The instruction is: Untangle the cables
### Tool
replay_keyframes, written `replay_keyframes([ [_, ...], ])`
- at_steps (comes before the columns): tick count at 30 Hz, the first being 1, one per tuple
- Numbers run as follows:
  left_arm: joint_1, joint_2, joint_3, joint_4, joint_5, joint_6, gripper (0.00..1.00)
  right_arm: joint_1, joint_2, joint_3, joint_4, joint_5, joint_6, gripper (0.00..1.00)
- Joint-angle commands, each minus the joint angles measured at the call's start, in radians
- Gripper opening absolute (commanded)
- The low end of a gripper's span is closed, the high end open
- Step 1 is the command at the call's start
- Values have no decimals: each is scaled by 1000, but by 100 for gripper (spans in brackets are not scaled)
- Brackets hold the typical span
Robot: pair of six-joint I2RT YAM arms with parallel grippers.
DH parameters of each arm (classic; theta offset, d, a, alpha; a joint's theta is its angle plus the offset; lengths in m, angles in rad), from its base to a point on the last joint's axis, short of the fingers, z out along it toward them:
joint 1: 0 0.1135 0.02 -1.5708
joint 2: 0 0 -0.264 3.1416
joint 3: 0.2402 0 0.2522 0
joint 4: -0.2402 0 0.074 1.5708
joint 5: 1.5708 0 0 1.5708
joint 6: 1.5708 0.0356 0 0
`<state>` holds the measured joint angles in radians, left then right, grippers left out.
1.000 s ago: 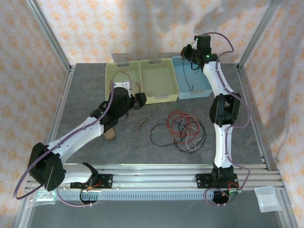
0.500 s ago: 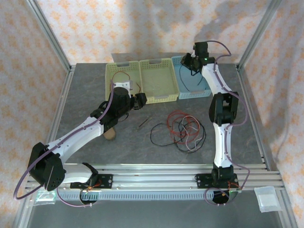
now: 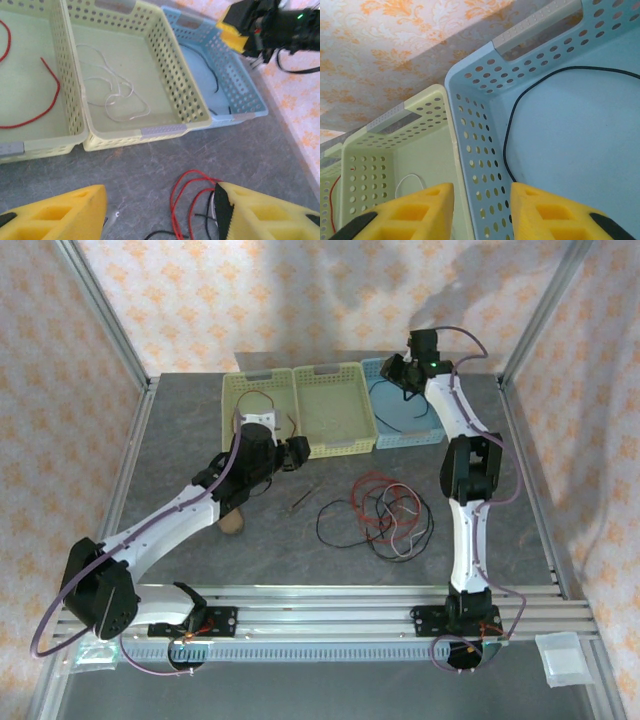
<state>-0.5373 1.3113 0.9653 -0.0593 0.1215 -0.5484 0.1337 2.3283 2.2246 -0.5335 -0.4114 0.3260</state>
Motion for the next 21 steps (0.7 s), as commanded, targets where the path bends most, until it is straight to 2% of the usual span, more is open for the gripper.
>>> replay_keyframes([
  [1, -31, 45, 59, -62, -26, 38, 60, 0, -194, -124, 36, 14, -45, 35],
  [6, -132, 166, 143, -115, -60, 74, 60, 23, -479, -506, 134, 87, -36, 35],
  [10, -216, 280, 187, -103, -44, 68, 60, 46, -690, -772, 130, 176, -13, 36],
  [14, -269, 388, 214, -64, -1, 39, 60, 84, -819, -931, 32, 243, -9, 38],
  [21, -304, 515, 207, 65, 121, -54, 57, 136, -995, -1174, -80, 238, 124, 38],
])
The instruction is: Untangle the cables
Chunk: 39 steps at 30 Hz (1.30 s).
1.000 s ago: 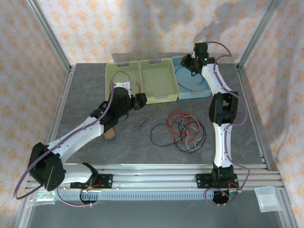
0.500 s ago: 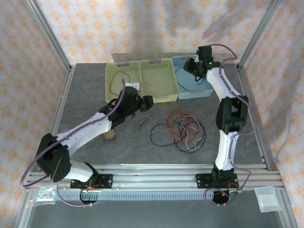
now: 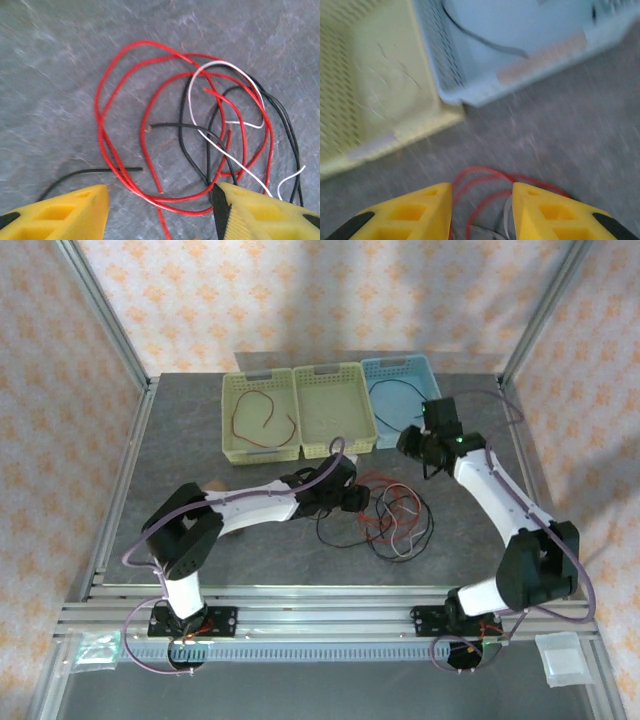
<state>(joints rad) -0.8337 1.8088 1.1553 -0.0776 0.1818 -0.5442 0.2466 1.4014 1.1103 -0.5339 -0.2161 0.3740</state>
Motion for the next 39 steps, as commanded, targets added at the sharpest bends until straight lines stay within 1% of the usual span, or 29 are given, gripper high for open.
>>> replay_keyframes([
  [1, -9, 26, 13, 94, 69, -73, 56, 33, -93, -90, -88, 42, 101, 41],
  [3, -15, 39, 5, 113, 82, -85, 55, 59, -125, -131, -106, 26, 129, 44],
  [5, -16, 51, -8, 132, 102, -99, 53, 88, -145, -161, -132, 19, 151, 44],
  [10, -27, 78, -32, 155, 119, -118, 43, 138, -152, -225, -194, -24, 152, 39],
  [15, -40, 93, -44, 171, 122, -130, 39, 154, -136, -265, -216, -46, 139, 33],
  [17, -45, 127, -47, 176, 126, -135, 37, 156, -127, -276, -211, -55, 135, 31],
  [23, -53, 157, -45, 185, 137, -137, 35, 158, -87, -316, -165, -102, 132, 28],
  [28, -54, 164, -47, 182, 136, -135, 34, 160, -59, -357, -125, -105, 134, 24],
  [35, -53, 164, -42, 173, 133, -133, 34, 160, -28, -382, -66, -132, 145, 23],
  [39, -53, 161, -41, 171, 131, -132, 34, 161, -45, -373, -55, -143, 154, 24],
])
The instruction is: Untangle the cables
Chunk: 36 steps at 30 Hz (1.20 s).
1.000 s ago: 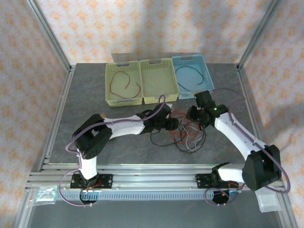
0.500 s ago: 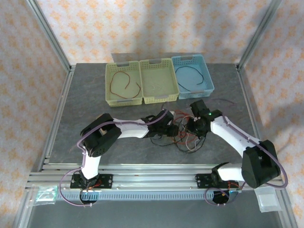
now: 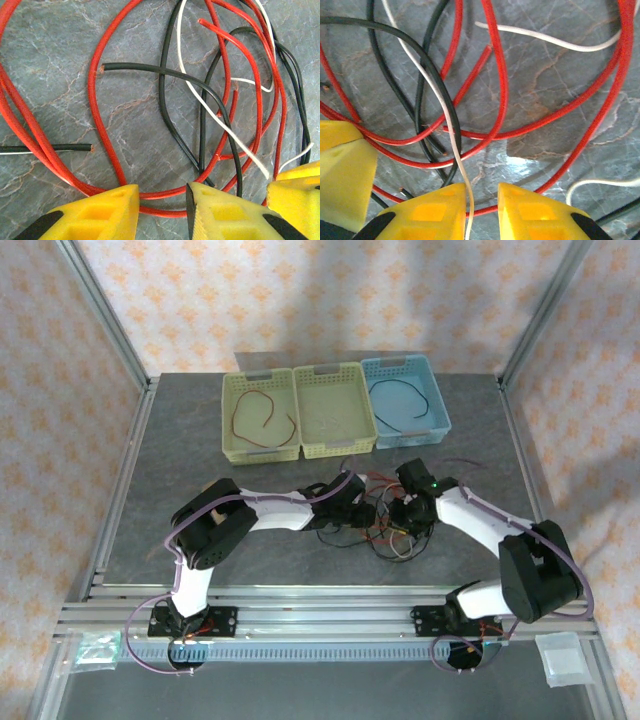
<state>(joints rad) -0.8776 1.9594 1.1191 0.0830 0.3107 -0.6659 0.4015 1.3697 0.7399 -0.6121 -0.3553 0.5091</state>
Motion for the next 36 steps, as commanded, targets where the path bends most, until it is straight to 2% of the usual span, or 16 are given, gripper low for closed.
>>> replay_keyframes([
  [1, -9, 12, -5, 9, 2, -9, 33, 6, -15, -1, 23, -2, 19, 24],
  [7, -9, 10, -5, 4, -2, -3, 33, 7, -9, -9, 37, -16, 22, 23],
  [12, -9, 4, -15, 3, -8, -2, 33, 7, -8, -9, 36, -13, 28, 12],
  [17, -10, 4, -9, -7, -21, 3, 33, 7, -91, 78, -49, 1, 33, 0],
  [21, -12, 15, 8, -18, -18, 8, 33, 7, -167, 198, -161, 72, 23, 0],
  [26, -17, 26, 27, -38, -13, 19, 34, 7, -222, 352, -238, 100, -3, 0],
  [36, -26, 21, 24, -47, -28, 26, 34, 7, -285, 547, -190, 153, -65, 0],
])
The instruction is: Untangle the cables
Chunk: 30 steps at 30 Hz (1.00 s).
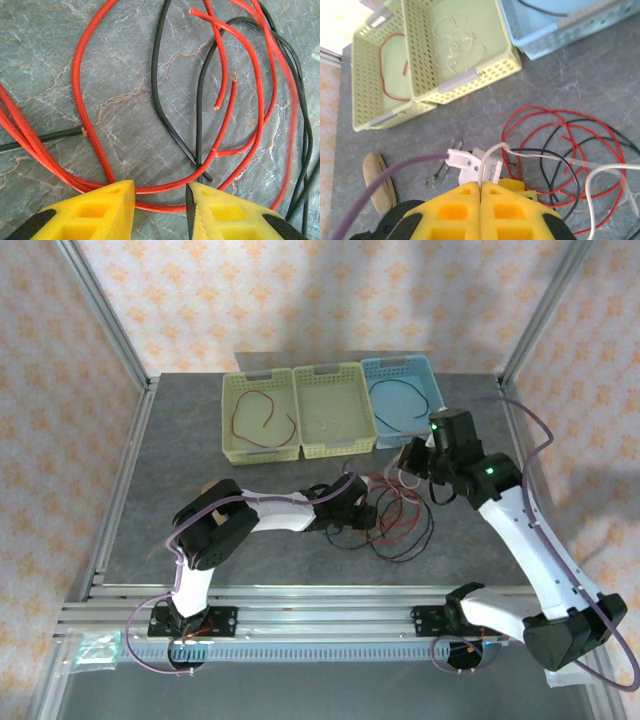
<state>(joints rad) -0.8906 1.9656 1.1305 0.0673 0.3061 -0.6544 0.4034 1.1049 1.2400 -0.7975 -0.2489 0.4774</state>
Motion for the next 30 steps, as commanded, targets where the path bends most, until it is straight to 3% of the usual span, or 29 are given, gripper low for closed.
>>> replay_keyframes([
  [1, -14, 16, 13, -31, -23, 16, 33, 5, -23, 60, -1, 46, -38, 0],
  [15, -16, 27, 37, -61, -33, 37, 34, 4, -61, 124, 111, 34, -105, 0],
  [30, -18, 31, 50, -72, -29, 59, 34, 5, -87, 241, 191, 187, -207, 0],
])
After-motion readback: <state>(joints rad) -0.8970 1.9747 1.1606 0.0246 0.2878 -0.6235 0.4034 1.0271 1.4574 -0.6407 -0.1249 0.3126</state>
